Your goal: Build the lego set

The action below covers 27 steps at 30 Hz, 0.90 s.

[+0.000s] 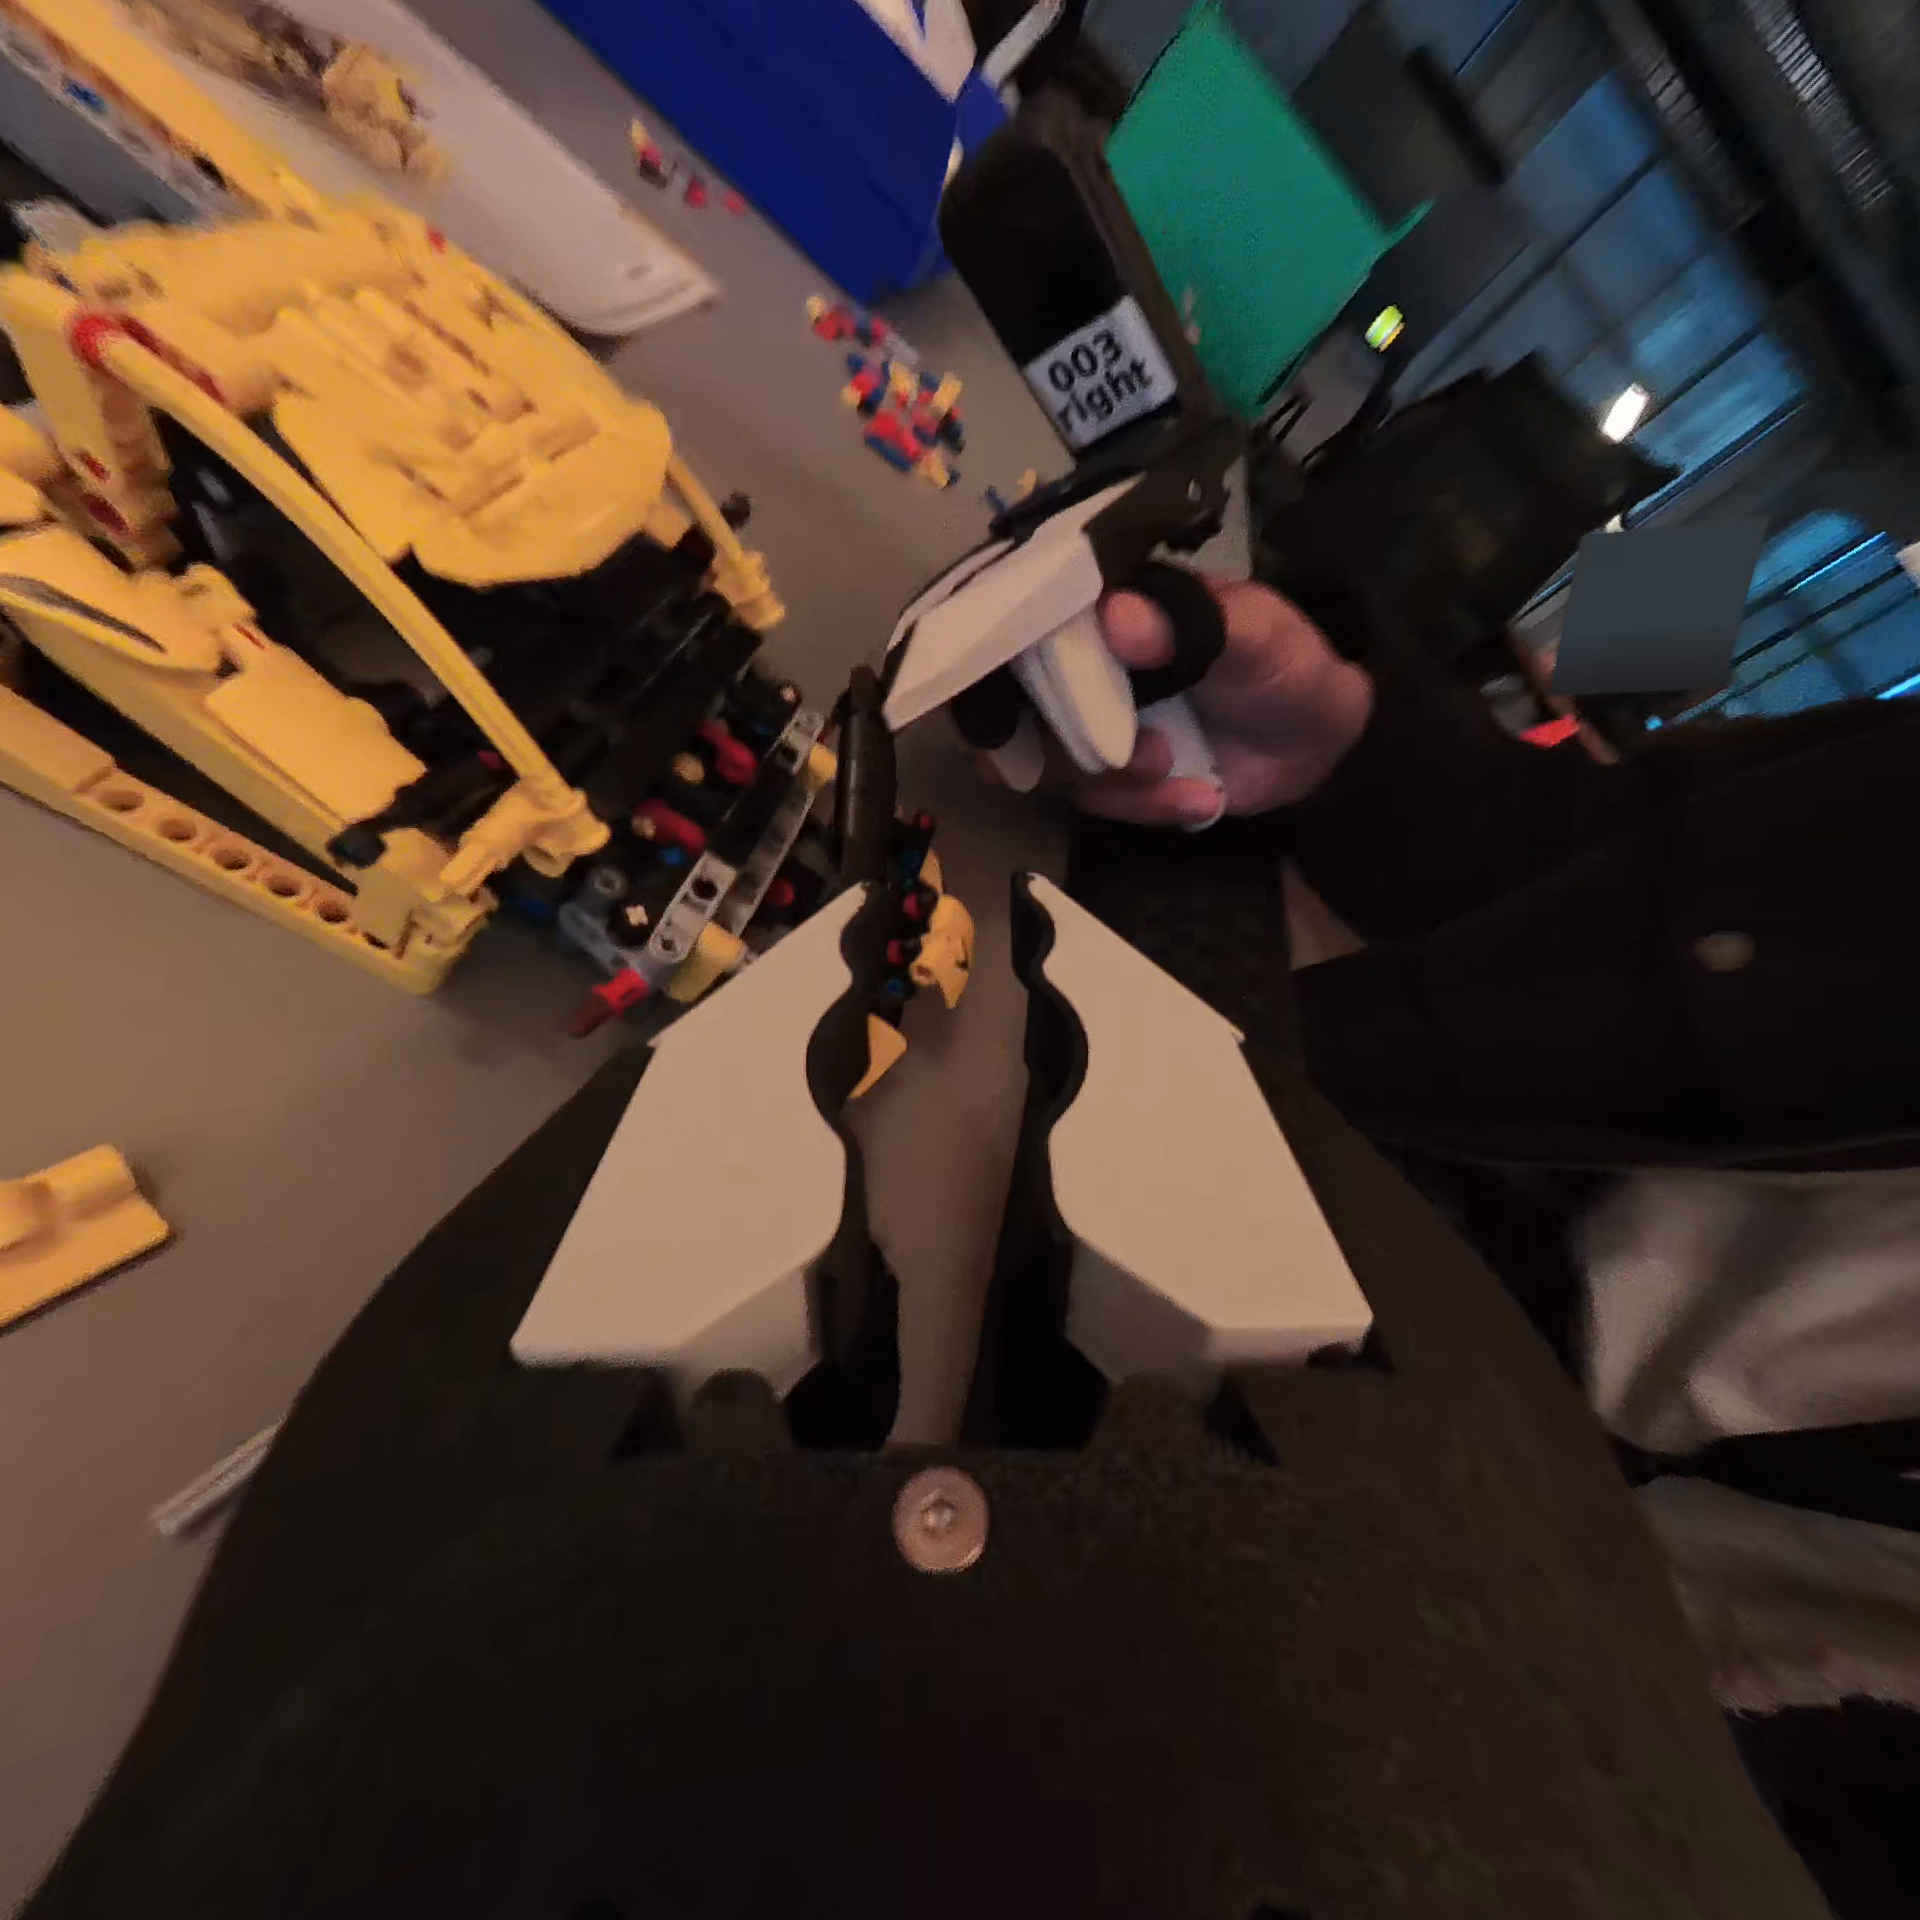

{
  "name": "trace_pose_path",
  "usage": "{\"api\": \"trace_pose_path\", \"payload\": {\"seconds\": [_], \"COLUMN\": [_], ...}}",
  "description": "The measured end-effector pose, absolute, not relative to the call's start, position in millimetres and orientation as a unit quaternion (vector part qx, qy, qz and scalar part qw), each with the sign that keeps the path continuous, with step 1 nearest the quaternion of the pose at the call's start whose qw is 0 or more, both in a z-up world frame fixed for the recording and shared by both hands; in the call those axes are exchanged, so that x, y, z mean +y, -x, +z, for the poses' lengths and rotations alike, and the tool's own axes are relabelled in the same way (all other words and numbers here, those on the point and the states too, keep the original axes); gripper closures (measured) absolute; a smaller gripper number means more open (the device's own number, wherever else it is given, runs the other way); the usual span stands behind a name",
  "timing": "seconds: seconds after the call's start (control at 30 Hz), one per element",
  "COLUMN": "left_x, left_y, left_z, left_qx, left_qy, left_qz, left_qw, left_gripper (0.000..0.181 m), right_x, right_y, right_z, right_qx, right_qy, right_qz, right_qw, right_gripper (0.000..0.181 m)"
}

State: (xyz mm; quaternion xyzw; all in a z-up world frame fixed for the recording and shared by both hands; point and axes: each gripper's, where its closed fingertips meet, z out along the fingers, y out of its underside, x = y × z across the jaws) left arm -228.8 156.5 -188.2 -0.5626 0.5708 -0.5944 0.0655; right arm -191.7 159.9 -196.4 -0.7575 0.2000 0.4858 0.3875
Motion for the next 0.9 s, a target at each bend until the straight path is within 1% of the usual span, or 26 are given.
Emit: {"api": "trace_pose_path", "payload": {"seconds": [0.1,0.23,0.33,0.4,0.43,0.47,0.6,0.7,0.9], "left_x": [155,156,158,161,165,167,171,170,174], "left_y": [225,220,213,206,203,201,202,205,205], "left_z": [-198,-190,-195,-195,-197,-198,-201,-202,-205], "left_qx": [0.575,0.542,0.520,0.493,0.476,0.462,0.421,0.410,0.399], "left_qy": [0.588,0.598,0.622,0.640,0.652,0.661,0.676,0.676,0.684], "left_qz": [-0.565,-0.587,-0.583,-0.588,-0.587,-0.589,-0.604,-0.613,-0.611], "left_qw": [0.068,0.070,0.055,0.053,0.054,0.048,0.013,-0.002,-0.010], "left_gripper": [0.158,0.159,0.163,0.172,0.179,0.180,0.180,0.176,0.181], "right_x": [162,163,165,164,165,165,165,165,166], "right_y": [188,187,183,181,180,178,181,185,187], "right_z": [-190,-193,-196,-201,-204,-206,-206,-208,-210], "right_qx": [0.225,0.235,0.249,0.264,0.271,0.277,0.277,0.271,0.272], "right_qy": [0.724,0.719,0.716,0.713,0.713,0.711,0.706,0.714,0.713], "right_qz": [0.522,0.530,0.530,0.533,0.534,0.536,0.552,0.547,0.553], "right_qw": [0.391,0.385,0.382,0.370,0.364,0.360,0.347,0.343,0.334], "right_gripper": [0.181,0.181,0.181,0.181,0.181,0.181,0.181,0.181,0.181]}}
